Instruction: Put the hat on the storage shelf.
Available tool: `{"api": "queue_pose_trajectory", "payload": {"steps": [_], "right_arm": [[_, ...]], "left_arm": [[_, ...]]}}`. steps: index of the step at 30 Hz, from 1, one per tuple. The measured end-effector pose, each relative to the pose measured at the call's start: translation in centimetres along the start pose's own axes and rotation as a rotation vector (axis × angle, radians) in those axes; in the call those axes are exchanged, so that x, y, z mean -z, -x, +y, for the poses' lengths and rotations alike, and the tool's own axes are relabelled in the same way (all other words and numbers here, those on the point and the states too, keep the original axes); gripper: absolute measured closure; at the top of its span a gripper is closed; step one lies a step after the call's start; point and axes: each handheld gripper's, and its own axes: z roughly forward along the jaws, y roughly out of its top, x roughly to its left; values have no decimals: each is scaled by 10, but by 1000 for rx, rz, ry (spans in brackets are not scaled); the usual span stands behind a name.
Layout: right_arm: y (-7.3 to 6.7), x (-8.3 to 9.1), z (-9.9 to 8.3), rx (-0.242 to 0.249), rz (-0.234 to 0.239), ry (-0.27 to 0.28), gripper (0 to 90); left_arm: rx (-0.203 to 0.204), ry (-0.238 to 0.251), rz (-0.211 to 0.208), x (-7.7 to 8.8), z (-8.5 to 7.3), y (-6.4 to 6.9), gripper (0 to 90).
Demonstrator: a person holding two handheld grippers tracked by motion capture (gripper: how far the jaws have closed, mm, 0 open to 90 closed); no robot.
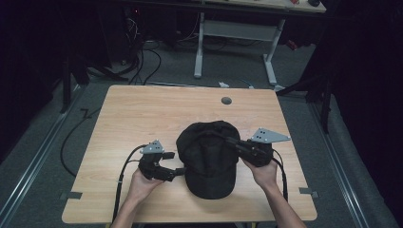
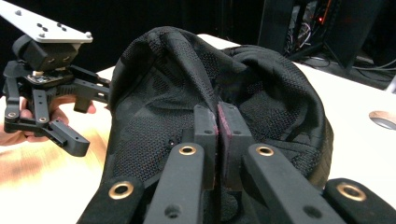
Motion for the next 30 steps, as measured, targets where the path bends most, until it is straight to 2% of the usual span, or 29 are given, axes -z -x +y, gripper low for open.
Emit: {"api": "queue_pose_trajectory", "payload": {"steps": [12,22,30], "right_arm": [[-2,1,3,16,33,29,876],[-4,-1,4,45,64,51,875],[-4,-5,7,55,71,65,875]], "left_arm": [[19,-67,-33,-13,7,4,154],[56,-83,-58,-15,7,3,198],[58,-96,-85,-15,6,4,236]]}}
